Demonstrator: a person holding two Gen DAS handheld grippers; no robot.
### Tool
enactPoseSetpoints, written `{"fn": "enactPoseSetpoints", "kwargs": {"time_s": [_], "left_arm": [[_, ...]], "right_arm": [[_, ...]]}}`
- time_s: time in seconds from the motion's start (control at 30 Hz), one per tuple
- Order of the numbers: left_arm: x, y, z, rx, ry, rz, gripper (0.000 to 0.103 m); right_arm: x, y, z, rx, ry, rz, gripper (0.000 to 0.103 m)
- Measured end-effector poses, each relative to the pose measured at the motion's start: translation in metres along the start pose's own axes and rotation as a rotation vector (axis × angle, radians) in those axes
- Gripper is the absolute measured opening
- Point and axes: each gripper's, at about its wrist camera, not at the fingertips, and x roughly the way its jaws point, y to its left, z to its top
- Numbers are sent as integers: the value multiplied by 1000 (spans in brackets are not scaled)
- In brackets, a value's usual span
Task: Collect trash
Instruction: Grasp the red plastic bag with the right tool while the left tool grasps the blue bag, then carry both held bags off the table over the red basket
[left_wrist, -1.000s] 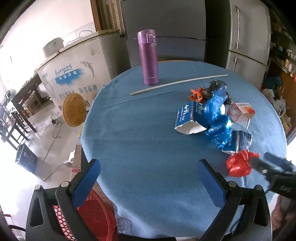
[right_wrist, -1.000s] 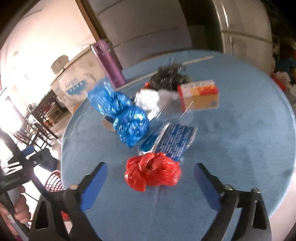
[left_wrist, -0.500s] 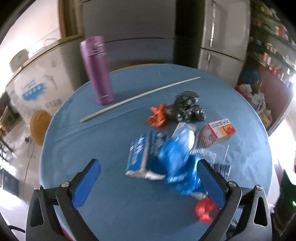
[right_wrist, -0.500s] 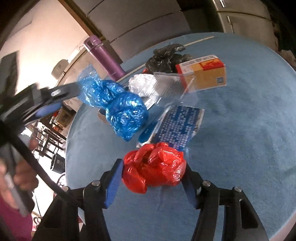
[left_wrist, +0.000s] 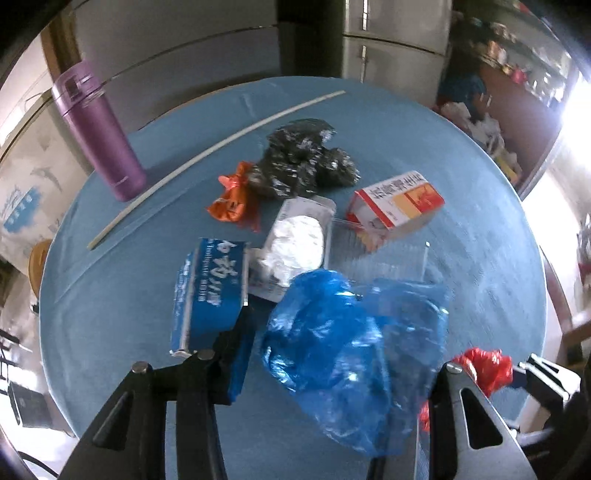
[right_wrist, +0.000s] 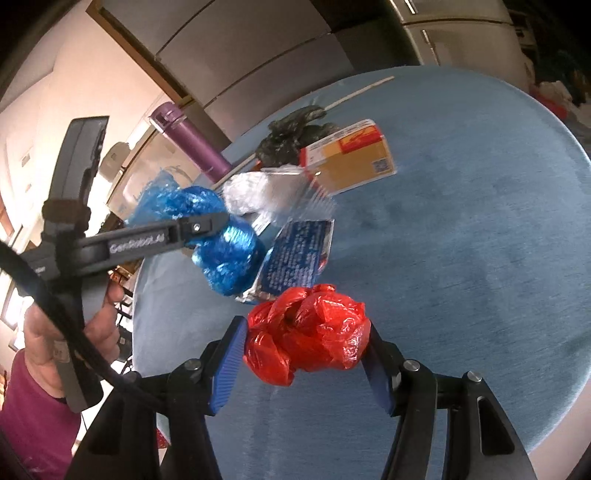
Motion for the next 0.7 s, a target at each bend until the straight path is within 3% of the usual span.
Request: {"fn": "enactPoseSetpoints", "kwargs": {"time_s": [0.07, 0.1, 0.43, 0.7], "left_arm": [[0, -4, -1, 20, 6, -2, 62], [3, -6, -2, 28, 13, -2, 63], [24, -15, 0, 50, 73, 15, 60], [13, -41, -2, 135, 30, 91, 55]], "right_arm": [[-1, -8, 2, 15, -10, -5, 63], [-2, -12, 3, 24, -17, -11, 63], [-13, -39, 10, 92, -49, -22, 63], [-22, -38, 8, 77, -78, -31, 63]]}}
